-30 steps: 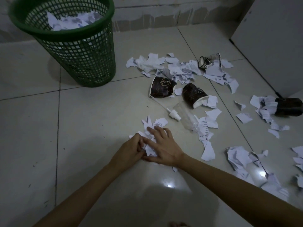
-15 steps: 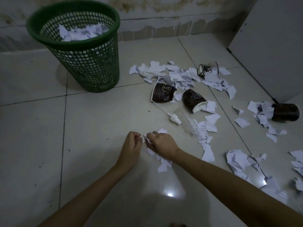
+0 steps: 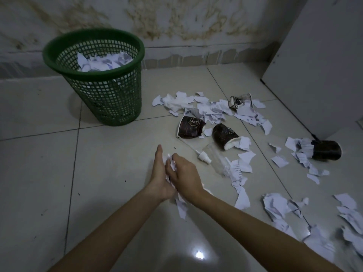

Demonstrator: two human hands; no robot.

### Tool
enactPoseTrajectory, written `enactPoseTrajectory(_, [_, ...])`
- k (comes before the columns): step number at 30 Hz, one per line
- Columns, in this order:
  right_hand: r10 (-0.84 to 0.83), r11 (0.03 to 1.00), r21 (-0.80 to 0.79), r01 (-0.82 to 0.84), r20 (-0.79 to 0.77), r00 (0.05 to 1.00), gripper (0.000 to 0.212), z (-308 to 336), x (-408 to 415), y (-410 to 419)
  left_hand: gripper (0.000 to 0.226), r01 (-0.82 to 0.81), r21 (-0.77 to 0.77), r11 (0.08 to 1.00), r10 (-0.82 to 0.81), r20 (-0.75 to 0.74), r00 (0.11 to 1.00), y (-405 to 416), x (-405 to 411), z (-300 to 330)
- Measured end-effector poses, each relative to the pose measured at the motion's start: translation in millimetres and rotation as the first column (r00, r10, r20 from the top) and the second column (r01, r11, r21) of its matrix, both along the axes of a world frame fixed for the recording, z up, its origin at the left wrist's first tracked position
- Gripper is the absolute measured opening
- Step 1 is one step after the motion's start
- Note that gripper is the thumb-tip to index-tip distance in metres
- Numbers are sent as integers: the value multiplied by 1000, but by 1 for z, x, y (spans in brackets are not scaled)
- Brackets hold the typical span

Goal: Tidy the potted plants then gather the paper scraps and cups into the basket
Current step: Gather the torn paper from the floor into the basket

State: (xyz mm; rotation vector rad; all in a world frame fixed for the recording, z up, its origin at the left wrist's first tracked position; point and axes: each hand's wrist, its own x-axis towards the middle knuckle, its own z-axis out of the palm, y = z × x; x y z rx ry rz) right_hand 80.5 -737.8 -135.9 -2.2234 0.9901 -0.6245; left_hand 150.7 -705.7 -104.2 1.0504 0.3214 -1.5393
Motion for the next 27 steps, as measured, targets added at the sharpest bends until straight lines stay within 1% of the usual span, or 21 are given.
enactPoseTrajectory(3, [41, 984, -168, -57, -102, 994, 29, 14, 9, -9, 46, 11, -32, 999, -11, 16, 1000, -11, 4, 19])
enactPoseTrajectory(5, [42, 962, -262, -74, -125, 991, 32, 33, 15, -16, 41, -1, -70, 998, 4, 48, 999, -19, 7, 30])
enactPoseTrajectory(8, [44, 916, -390, -96, -141, 989, 25, 60, 24, -25, 41, -64, -114, 991, 75, 98, 992, -30, 11, 49])
enactPoseTrajectory(12, [58, 898, -411, -156, -241, 969, 24, 83, 34, -37, 40, -111, -85, 990, 126, 191, 974, -39, 19, 78])
enactPoseTrajectory(15, [15, 893, -417, -171, -353, 936, 24, 100, 45, -41, 39, -89, -83, 993, 106, 239, 965, -38, 27, 100])
enactPoseTrajectory(17, [-8, 889, -428, -166, -376, 927, 24, 114, 57, -44, 39, -77, -104, 992, 102, 256, 961, -38, 38, 115])
enactPoseTrajectory(19, [-22, 882, -448, -144, -345, 938, 21, 133, 73, -48, 39, -73, -119, 990, 104, 286, 952, -42, 54, 133])
enactPoseTrajectory(21, [2, 893, -435, -118, -259, 966, 20, 157, 94, -53, 38, -78, -136, 988, 118, 315, 942, -48, 74, 154])
enactPoseTrajectory(23, [49, 902, -417, -110, -155, 987, 19, 182, 116, -61, 38, -124, -163, 979, 176, 359, 917, -56, 95, 176])
enactPoseTrajectory(25, [101, 907, -405, -114, -54, 993, 23, 203, 138, -69, 45, -167, -192, 967, 233, 407, 883, -65, 120, 195])
enactPoseTrajectory(27, [142, 908, -398, -133, -6, 990, 27, 218, 161, -78, 48, -166, -210, 963, 241, 410, 879, -74, 144, 209])
